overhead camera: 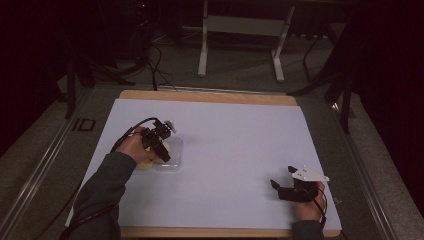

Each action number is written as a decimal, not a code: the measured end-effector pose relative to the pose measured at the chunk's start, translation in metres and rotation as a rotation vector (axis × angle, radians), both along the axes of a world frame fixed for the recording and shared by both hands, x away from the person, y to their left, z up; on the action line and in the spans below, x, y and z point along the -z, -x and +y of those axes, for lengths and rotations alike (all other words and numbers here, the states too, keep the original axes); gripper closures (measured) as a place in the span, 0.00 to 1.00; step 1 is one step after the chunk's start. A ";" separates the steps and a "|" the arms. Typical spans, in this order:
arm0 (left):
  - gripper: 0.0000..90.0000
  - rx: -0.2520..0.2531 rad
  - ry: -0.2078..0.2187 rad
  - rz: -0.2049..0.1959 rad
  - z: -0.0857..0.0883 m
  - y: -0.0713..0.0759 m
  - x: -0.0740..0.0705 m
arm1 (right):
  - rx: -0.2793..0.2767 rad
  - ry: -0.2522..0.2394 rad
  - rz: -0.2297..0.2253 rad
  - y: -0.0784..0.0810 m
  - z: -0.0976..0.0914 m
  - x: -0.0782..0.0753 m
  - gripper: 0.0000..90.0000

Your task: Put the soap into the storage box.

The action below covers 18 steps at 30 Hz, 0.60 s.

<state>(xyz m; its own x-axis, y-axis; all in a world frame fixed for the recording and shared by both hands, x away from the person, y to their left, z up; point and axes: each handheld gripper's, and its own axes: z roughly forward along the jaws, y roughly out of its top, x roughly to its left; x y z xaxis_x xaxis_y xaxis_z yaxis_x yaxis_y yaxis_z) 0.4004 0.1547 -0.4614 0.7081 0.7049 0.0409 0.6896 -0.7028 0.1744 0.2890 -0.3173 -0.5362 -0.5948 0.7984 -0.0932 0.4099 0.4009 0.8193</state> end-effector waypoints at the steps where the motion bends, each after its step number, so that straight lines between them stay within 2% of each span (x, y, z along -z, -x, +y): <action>1: 0.27 0.000 0.000 0.000 0.000 0.000 0.000 | 0.000 -0.001 0.000 0.000 0.000 0.000 0.16; 8: 0.27 -0.022 0.004 0.000 0.015 -0.002 -0.001 | 0.000 -0.001 -0.001 0.000 0.000 0.000 0.16; 18: 0.27 -0.033 0.016 -0.025 0.038 -0.001 -0.004 | 0.000 -0.001 0.002 0.000 0.000 0.000 0.16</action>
